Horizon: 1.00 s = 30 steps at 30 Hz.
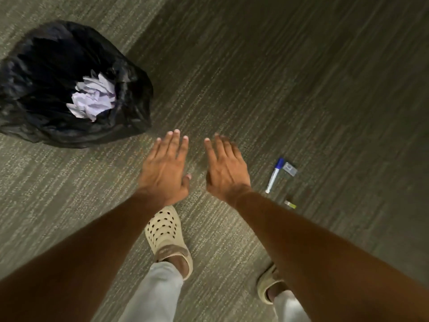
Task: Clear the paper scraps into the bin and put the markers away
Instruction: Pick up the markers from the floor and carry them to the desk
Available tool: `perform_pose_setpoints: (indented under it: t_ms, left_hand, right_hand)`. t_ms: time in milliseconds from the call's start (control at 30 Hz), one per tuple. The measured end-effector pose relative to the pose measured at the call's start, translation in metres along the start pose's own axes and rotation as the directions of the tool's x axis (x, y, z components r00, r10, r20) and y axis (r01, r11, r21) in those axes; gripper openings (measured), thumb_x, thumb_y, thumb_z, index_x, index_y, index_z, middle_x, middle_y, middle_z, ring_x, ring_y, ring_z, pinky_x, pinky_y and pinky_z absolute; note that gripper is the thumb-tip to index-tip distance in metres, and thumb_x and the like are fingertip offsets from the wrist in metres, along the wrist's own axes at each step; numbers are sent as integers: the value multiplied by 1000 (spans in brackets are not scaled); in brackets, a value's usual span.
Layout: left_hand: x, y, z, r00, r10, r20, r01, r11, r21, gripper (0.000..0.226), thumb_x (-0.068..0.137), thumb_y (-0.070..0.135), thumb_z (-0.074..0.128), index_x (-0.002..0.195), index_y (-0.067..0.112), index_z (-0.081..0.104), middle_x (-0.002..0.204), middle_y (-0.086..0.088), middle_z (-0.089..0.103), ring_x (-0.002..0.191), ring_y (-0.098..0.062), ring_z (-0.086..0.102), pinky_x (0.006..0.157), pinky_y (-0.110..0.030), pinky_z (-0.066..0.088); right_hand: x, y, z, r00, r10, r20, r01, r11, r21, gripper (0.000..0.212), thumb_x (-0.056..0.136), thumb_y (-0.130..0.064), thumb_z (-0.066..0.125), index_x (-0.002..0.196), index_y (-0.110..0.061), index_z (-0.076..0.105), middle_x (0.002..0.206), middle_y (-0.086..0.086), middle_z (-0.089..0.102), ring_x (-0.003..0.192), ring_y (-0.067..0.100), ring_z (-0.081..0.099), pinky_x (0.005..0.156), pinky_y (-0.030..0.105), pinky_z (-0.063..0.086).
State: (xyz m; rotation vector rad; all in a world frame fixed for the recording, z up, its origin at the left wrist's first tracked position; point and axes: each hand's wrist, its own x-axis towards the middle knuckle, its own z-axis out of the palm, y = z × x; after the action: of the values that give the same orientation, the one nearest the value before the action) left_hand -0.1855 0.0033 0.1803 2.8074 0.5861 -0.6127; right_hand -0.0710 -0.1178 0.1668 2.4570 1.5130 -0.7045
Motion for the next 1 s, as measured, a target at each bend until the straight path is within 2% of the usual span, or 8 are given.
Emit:
perform_pose_setpoints:
  t_ms: [167, 333, 433, 567, 733, 800, 900, 1000]
  left_hand:
    - [15, 71, 36, 994, 93, 62, -94, 995, 14, 89, 85, 46, 47, 151, 8, 1, 158, -19, 3, 146, -31, 6, 119, -44, 6]
    - [33, 126, 76, 982, 134, 132, -137, 990, 16, 88, 83, 42, 51, 150, 13, 2, 157, -21, 6, 145, -34, 4, 117, -44, 4]
    - [48, 154, 104, 984, 93, 154, -97, 995, 19, 88, 83, 41, 54, 150, 16, 3, 156, -26, 5, 144, -39, 6, 117, -47, 11]
    - [72, 175, 143, 992, 13, 123, -17, 999, 28, 87, 87, 40, 54, 150, 11, 2, 154, -31, 4, 143, -42, 9, 115, -51, 22]
    - [103, 177, 175, 985, -131, 114, 135, 990, -30, 75, 95, 26, 43, 150, 4, -2, 155, -30, -1, 144, -41, 5, 118, -46, 18]
    - [111, 173, 177, 976, -189, 105, 199, 975, -103, 71, 92, 12, 45, 150, 4, 5, 153, -32, 9, 140, -45, 19, 113, -49, 29]
    - [120, 170, 174, 967, -254, -11, 246, 947, -206, 67, 87, -2, 50, 147, 6, 22, 141, -29, 34, 126, -45, 38, 101, -53, 41]
    - [124, 181, 171, 949, -311, -59, 285, 920, -268, 79, 81, -11, 52, 148, 13, 19, 132, -26, 45, 119, -41, 45, 98, -48, 43]
  right_hand:
    - [-50, 63, 42, 991, 134, 32, -134, 991, 19, 85, 79, -28, 56, 150, -4, 14, 155, 24, 23, 144, 35, 22, 119, 46, 17]
    - [-97, 116, 90, 966, 252, 56, -256, 964, 70, 81, 78, -26, 57, 147, -5, 21, 152, 23, 30, 141, 36, 28, 116, 49, 28]
    - [-115, 142, 124, 959, 276, 65, -280, 958, 66, 80, 78, -28, 58, 147, -4, 24, 151, 23, 32, 140, 35, 31, 115, 48, 29]
    - [-120, 169, 164, 963, 254, 92, -257, 966, 31, 86, 81, -35, 60, 149, -3, 17, 153, 24, 28, 142, 34, 28, 117, 47, 26]
    - [-114, 191, 192, 969, 238, 64, -242, 968, 60, 83, 86, -37, 53, 150, -3, 13, 154, 24, 24, 144, 36, 23, 118, 49, 20]
    - [-111, 195, 195, 969, 240, 62, -244, 967, 78, 84, 85, -37, 54, 150, -5, 12, 155, 23, 23, 144, 35, 22, 119, 49, 20]
    - [-105, 200, 195, 966, 251, 59, -256, 962, 101, 90, 82, -37, 59, 151, -6, 10, 156, 21, 22, 144, 34, 22, 119, 47, 18]
    - [-100, 207, 193, 967, 255, 31, -256, 959, 124, 91, 79, -33, 64, 150, -4, 16, 154, 21, 27, 143, 34, 26, 118, 47, 22]
